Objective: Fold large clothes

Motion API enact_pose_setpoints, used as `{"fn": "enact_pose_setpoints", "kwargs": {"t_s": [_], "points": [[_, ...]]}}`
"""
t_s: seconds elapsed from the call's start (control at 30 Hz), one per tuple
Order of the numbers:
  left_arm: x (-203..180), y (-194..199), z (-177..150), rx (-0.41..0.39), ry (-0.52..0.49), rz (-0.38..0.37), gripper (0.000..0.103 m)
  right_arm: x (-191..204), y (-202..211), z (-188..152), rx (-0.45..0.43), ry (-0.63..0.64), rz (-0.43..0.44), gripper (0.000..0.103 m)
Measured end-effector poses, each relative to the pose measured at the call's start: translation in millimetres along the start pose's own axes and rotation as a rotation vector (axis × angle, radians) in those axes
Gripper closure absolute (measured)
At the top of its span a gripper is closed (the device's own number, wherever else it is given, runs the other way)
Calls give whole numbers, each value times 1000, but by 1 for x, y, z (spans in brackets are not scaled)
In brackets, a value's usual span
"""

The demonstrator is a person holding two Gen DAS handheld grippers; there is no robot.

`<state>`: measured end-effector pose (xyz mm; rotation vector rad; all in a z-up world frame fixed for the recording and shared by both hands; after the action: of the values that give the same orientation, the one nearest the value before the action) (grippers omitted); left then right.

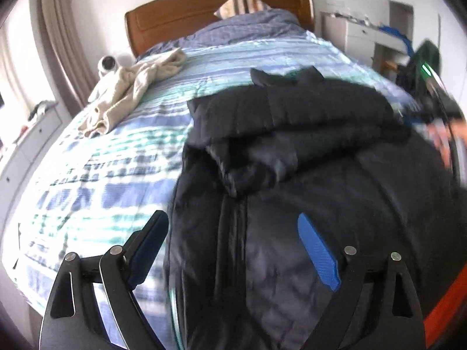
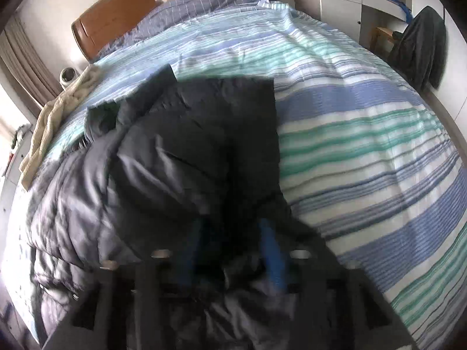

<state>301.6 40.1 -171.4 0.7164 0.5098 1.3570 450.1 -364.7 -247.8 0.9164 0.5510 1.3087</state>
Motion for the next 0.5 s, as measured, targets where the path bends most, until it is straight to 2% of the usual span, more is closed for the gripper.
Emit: {"fn": "enact_pose_setpoints", "kwargs": {"t_s": [0.07,0.1,0.17,0.23,0.3,0.33,0.37,0.43,0.5], "points": [[8,-11,29,-11,48,-31,12,5,34,11,-137,31,-11,52],[13,-21,46,-17,67,-35,12,15,50,19,-202,59,10,52],[15,-43,73,-13,75,-31,12,36,61,30,-231,122,64,52],[11,-76,101,-17,60,-9,16,61,47,34,-195,200,126,52],[4,-110,111,3,31,18,30,70,10,28,-92,218,131,52],[2,-131,108,44,23,28,34,66,-12,19,-21,203,111,52],[0,-157,98,120,21,39,38,60,-36,13,47,181,97,52],[0,-193,74,224,52,12,38,51,-53,3,47,141,108,52],[4,-209,63,222,114,-14,37,50,-55,-1,24,139,103,53]]}}
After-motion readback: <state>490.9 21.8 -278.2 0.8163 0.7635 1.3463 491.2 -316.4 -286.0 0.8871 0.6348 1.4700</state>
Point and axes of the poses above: each gripper's, at about its wrist camera, not at the fingertips, and y roughly against the way its jaws point, x to its left, z to its top, the point moved 9 cm from there along -y, roughly the way its jaws point, and after that the axes turned 1 degree about -z, right-handed, at the moved point
